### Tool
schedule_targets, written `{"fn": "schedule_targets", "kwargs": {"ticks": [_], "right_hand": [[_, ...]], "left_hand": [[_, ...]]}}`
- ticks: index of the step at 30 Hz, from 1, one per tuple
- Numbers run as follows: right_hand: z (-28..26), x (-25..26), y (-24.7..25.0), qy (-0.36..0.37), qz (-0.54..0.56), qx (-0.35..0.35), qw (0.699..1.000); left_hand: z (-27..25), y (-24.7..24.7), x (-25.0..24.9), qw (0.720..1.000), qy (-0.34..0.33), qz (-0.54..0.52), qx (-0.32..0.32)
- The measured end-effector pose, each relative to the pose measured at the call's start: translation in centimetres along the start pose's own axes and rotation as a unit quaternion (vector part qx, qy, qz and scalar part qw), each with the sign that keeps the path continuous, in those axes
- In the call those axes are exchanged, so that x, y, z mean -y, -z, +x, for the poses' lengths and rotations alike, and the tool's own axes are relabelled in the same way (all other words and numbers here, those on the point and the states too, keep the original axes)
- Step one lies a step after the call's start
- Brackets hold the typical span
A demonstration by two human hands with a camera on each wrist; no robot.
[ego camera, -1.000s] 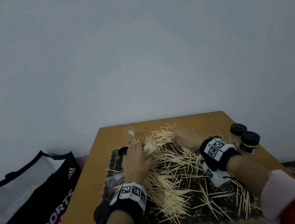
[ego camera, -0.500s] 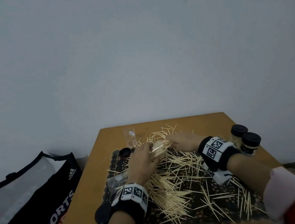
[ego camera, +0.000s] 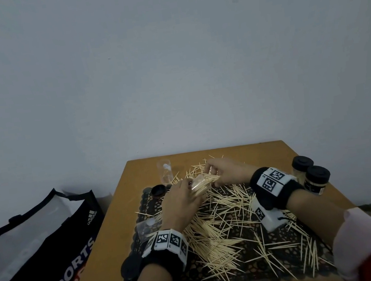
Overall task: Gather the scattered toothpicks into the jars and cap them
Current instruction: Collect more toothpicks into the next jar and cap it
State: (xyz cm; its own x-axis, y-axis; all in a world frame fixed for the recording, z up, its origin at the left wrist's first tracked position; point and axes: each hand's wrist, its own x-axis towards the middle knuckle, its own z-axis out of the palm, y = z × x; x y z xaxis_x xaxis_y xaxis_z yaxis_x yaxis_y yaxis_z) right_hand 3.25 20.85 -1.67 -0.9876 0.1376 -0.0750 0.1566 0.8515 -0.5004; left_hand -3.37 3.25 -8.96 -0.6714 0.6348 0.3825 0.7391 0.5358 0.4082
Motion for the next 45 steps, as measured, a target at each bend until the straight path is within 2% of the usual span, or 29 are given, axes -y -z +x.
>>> {"fn": "schedule_targets", "kwargs": {"ticks": [3,8,12,17,22,27,34,45], "right_hand": [[0.2,-0.3,-0.1,0.012,-0.003,-0.040,0.999],[0.0,0.0,-0.3,0.034,-0.008,-0.036,0.999],[-0.2,0.0,0.0,0.010,0.064,-0.012,0.998],[-0.3,-0.2,0.6,-0.005,0.145,-0.051,0.988],[-0.4,-0.1,0.3,-0.009,0.195,-0.081,0.978],[-0.3,0.0,-0.2,-0.008,0.185,-0.084,0.979],[-0.7,0.1,0.4,0.000,0.233,-0.045,0.972],[-0.9,0.6,-0.3,-0.010,0.126,-0.142,0.982]], "left_hand": [[0.0,0.0,0.0,1.000,0.005,-0.002,-0.001],[0.0,-0.1,0.1,1.000,-0.009,-0.017,0.006],[0.0,-0.1,0.1,1.000,-0.015,-0.021,0.012],[0.0,0.1,0.0,1.000,0.001,-0.020,0.001],[0.0,0.1,-0.1,1.000,-0.011,-0.019,0.009],[0.0,0.1,-0.3,0.999,-0.020,-0.023,0.016],[0.0,0.0,-0.2,1.000,-0.013,-0.021,0.011],[0.0,0.1,-0.4,0.999,-0.023,-0.028,0.015]]}}
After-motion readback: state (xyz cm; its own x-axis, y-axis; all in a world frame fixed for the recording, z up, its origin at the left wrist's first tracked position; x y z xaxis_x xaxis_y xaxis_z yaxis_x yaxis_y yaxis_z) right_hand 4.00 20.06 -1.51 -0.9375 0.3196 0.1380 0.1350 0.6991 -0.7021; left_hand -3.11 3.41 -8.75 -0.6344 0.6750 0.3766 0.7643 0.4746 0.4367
